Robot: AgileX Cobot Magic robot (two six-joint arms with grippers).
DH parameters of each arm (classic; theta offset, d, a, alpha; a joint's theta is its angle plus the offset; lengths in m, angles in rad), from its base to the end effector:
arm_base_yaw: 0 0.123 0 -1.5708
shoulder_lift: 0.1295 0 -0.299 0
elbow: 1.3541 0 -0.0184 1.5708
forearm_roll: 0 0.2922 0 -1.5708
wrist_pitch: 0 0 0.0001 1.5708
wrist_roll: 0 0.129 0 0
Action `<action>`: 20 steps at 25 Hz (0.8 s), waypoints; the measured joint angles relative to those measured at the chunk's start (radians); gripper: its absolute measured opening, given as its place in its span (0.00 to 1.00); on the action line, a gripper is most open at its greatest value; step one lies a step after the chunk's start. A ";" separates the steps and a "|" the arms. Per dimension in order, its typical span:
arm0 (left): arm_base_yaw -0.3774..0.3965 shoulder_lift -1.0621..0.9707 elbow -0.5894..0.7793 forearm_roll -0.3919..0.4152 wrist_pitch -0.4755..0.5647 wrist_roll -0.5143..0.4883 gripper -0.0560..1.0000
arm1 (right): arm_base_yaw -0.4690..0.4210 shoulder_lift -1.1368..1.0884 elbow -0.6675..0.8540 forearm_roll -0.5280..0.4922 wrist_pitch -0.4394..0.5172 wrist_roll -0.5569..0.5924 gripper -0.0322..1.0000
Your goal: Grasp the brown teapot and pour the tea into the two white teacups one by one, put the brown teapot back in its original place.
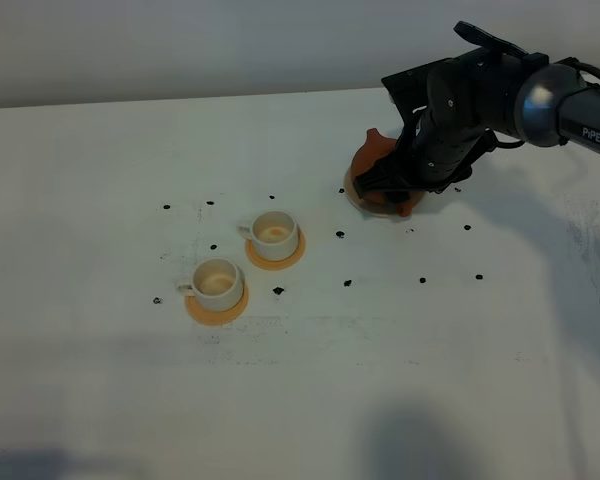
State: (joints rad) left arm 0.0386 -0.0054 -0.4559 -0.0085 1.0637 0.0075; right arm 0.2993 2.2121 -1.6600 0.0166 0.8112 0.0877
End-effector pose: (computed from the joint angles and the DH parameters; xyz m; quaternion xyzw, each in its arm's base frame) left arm 0.0552 0.0012 0.2644 -0.0133 0.8638 0.0074 0.5036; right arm 0.4918 0.1534 0.0995 -0.0997 0.9841 0.0349 0.1428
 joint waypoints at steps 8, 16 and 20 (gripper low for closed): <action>0.000 0.000 0.000 0.000 0.000 0.000 0.26 | 0.000 0.000 0.000 -0.005 0.000 0.000 0.53; 0.000 0.000 0.000 0.000 0.000 0.000 0.26 | 0.000 0.000 0.000 -0.005 0.000 -0.002 0.53; 0.000 0.000 0.000 0.000 0.000 0.000 0.26 | 0.001 -0.008 0.000 -0.005 0.000 -0.002 0.53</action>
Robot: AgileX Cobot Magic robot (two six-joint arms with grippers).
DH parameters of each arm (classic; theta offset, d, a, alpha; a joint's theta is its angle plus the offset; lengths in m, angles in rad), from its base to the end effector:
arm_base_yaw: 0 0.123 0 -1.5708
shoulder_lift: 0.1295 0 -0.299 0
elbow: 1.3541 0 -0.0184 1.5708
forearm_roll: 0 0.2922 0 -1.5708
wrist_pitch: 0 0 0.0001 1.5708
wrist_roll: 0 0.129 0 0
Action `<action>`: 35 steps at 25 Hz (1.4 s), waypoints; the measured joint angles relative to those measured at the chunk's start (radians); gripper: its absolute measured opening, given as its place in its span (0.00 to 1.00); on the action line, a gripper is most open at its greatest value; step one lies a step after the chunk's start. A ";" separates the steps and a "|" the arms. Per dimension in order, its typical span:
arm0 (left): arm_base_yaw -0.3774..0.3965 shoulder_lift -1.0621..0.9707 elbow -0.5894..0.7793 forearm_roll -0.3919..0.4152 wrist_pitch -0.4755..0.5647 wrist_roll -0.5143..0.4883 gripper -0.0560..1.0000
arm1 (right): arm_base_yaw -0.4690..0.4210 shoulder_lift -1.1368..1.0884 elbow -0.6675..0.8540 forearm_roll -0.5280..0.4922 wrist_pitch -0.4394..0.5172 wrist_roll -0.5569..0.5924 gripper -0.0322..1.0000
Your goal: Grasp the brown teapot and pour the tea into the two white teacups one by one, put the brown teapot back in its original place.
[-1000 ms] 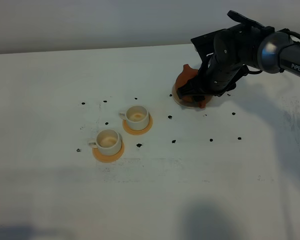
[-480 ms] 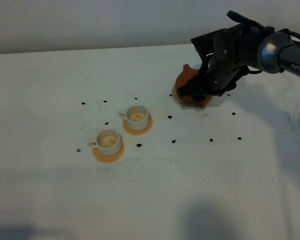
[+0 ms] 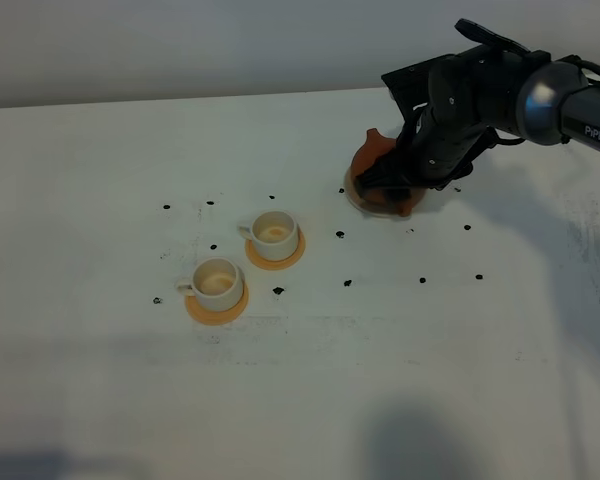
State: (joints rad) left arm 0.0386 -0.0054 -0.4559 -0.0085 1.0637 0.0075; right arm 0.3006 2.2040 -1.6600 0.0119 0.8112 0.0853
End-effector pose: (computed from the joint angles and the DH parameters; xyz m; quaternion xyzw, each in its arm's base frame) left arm 0.0552 0.0012 0.2644 -0.0133 0.8638 0.0074 0.5036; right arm 0.4919 0.1536 0.1036 -0.1028 0.9832 0.0337 0.1471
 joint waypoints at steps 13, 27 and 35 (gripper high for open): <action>0.000 0.000 0.000 0.000 0.000 0.000 0.26 | 0.000 -0.004 0.000 -0.005 -0.010 0.000 0.52; 0.000 0.000 0.000 0.000 0.000 -0.001 0.26 | 0.002 -0.004 0.000 -0.012 -0.006 -0.046 0.12; 0.000 0.000 0.000 0.000 0.000 -0.001 0.26 | 0.000 -0.004 0.000 0.001 -0.008 -0.053 0.12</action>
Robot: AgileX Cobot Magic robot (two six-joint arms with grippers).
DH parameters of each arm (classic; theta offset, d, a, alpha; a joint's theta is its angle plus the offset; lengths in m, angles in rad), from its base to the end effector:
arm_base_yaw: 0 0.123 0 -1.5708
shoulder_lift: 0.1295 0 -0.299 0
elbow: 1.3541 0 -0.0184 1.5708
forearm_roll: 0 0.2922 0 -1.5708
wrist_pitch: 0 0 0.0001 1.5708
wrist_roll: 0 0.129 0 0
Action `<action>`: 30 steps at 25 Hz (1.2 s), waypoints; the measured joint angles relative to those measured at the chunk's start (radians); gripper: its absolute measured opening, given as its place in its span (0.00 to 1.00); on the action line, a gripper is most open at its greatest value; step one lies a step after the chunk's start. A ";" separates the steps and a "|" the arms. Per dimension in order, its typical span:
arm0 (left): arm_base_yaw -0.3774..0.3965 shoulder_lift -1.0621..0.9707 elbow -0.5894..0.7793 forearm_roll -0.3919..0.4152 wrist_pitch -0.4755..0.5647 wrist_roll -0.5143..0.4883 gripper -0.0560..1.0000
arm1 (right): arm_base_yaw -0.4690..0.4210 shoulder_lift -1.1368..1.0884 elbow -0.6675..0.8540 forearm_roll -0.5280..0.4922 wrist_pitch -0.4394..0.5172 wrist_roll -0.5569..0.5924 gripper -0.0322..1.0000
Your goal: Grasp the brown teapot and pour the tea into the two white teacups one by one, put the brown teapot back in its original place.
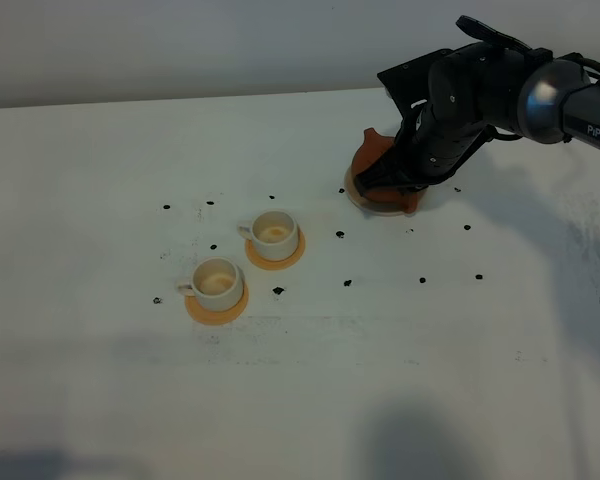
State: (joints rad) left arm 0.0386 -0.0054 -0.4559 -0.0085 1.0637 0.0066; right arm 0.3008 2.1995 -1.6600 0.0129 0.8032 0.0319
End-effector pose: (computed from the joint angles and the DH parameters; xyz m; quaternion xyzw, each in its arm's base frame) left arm 0.0552 0.0012 0.2644 -0.0137 0.8638 0.0071 0.5036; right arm 0.4928 0.1541 0.1063 -0.1287 0.9792 0.0312 0.1539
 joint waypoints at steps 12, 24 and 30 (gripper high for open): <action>0.000 0.000 0.000 0.000 0.000 0.000 0.26 | -0.006 0.000 0.000 0.007 -0.017 -0.004 0.12; 0.000 0.000 0.000 0.000 0.000 0.000 0.26 | -0.026 -0.013 0.000 0.006 -0.025 -0.025 0.12; 0.000 0.000 0.000 0.000 0.000 0.001 0.26 | -0.026 -0.017 0.000 0.006 -0.030 -0.026 0.12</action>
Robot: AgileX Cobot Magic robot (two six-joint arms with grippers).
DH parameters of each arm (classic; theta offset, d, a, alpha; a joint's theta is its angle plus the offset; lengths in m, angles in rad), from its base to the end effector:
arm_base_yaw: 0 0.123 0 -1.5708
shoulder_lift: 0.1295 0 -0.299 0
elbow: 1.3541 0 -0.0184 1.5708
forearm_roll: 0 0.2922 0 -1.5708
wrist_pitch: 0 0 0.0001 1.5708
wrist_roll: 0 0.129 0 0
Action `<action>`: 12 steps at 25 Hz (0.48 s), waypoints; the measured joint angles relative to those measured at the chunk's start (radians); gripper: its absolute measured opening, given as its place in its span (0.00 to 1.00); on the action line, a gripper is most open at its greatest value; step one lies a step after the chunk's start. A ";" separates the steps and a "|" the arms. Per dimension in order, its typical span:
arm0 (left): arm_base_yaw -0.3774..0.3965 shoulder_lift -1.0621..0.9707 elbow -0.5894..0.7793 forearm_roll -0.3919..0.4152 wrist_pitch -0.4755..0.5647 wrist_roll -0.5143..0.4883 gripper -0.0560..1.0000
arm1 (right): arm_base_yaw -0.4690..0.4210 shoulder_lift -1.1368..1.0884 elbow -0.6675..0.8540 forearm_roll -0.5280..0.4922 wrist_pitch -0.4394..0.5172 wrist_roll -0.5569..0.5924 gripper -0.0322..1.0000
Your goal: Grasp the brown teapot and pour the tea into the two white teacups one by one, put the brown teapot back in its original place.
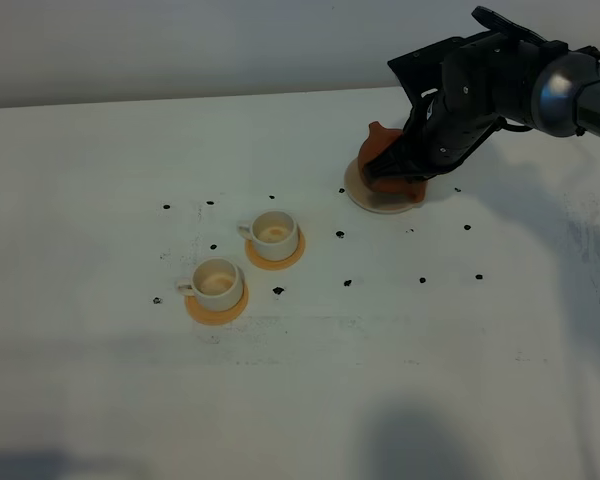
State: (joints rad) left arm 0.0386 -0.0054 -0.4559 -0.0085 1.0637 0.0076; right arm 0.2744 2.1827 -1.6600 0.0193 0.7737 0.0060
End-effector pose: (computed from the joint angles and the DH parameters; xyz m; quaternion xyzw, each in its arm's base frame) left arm 0.0552 0.0012 0.2644 -0.0133 0.8638 0.0074 0.5036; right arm 0.5002 0.1426 0.1163 -0.1261 0.9756 0.0329 0.1769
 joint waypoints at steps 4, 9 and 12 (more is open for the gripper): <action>0.000 0.000 0.000 0.000 0.000 0.000 0.26 | -0.001 -0.034 0.000 -0.005 -0.001 -0.006 0.12; 0.000 0.000 0.000 0.000 0.000 0.000 0.26 | 0.002 -0.077 0.002 -0.011 -0.008 -0.006 0.12; 0.000 0.000 0.000 0.000 0.000 0.000 0.26 | 0.008 -0.099 0.021 -0.019 -0.016 -0.006 0.12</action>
State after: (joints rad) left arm 0.0386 -0.0054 -0.4559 -0.0085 1.0637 0.0076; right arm 0.2827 2.0841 -1.6394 0.0000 0.7572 0.0000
